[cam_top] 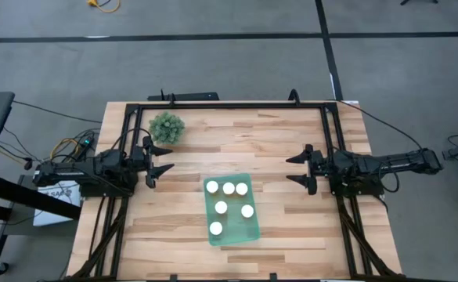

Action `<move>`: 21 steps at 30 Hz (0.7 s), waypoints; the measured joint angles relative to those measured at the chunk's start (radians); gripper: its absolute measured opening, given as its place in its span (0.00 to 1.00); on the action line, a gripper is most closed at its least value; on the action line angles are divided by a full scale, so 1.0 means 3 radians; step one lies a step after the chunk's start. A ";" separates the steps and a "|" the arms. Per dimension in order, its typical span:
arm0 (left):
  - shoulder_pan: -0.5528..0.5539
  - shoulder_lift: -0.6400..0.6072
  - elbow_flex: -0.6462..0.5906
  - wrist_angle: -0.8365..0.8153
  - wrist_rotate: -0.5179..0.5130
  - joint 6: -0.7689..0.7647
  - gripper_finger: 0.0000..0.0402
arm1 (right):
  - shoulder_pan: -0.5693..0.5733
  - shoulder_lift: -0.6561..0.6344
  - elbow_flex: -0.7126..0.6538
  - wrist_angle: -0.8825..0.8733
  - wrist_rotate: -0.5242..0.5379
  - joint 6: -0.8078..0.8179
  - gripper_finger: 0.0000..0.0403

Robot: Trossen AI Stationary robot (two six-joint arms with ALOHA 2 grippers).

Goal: Pick and place pill bottles into a basket
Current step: Return to Home Position

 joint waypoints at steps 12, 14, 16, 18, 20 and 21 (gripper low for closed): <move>0.0000 0.0000 0.0001 -0.0001 0.0000 -0.0027 0.62 | -0.0001 0.0000 0.0000 0.0000 0.0000 0.0000 0.81; 0.0000 0.0000 0.0001 -0.0001 0.0000 -0.0018 0.62 | -0.0001 0.0000 0.0000 0.0000 0.0000 0.0000 0.81; 0.0000 0.0000 0.0001 -0.0001 0.0000 0.0006 0.62 | -0.0001 -0.0001 0.0000 0.0000 0.0000 0.0000 0.81; 0.0000 0.0000 0.0001 -0.0001 0.0000 -0.0005 0.62 | -0.0001 -0.0001 0.0000 0.0000 0.0000 0.0000 0.81; 0.0000 0.0000 0.0001 -0.0001 0.0000 -0.0029 0.62 | -0.0001 0.0000 0.0000 0.0000 0.0000 0.0000 0.81; 0.0000 0.0000 0.0001 -0.0001 0.0000 -0.0028 0.62 | -0.0001 0.0000 -0.0001 0.0000 0.0000 0.0000 0.81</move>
